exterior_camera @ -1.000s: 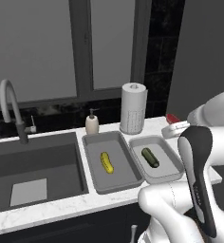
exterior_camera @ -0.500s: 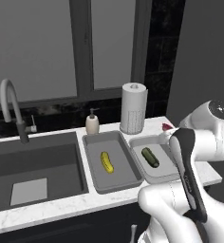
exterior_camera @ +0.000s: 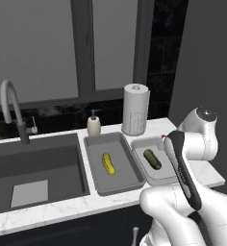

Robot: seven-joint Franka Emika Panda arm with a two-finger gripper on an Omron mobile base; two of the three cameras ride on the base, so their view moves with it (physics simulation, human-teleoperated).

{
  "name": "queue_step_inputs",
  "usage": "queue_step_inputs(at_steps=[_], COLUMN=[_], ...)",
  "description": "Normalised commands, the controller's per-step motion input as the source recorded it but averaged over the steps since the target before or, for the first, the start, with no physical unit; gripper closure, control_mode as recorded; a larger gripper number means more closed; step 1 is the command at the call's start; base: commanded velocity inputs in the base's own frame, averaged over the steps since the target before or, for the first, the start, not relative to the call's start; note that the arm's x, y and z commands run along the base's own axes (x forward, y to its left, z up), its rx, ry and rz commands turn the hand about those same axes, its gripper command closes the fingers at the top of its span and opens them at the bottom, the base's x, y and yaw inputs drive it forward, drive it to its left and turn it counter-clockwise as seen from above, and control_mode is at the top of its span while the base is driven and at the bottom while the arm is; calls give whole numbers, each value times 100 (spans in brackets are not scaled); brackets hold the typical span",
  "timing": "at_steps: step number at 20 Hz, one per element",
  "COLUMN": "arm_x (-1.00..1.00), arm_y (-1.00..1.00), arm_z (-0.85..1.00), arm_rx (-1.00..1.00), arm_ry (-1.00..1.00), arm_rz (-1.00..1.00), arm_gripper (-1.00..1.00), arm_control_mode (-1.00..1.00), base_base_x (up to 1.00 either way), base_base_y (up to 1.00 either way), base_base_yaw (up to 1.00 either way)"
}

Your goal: Place one cucumber and one steak in each tupperware on the nearby counter, to pack two identical lunches.

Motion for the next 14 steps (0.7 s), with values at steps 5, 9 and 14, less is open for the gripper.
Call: queue_step_inputs(at_steps=[5,9,14], arm_x=[23,26,46], arm_y=[-12,-7,0], arm_z=[-64,-47,-22], arm_rx=[0,0,0], arm_ry=[1,0,1], arm_rz=[0,0,0], arm_gripper=[100,100,100], arm_control_mode=[-100,-100,-100], base_base_x=[0,0,0], base_base_y=[0,0,0], base_base_yaw=[0,0,0])
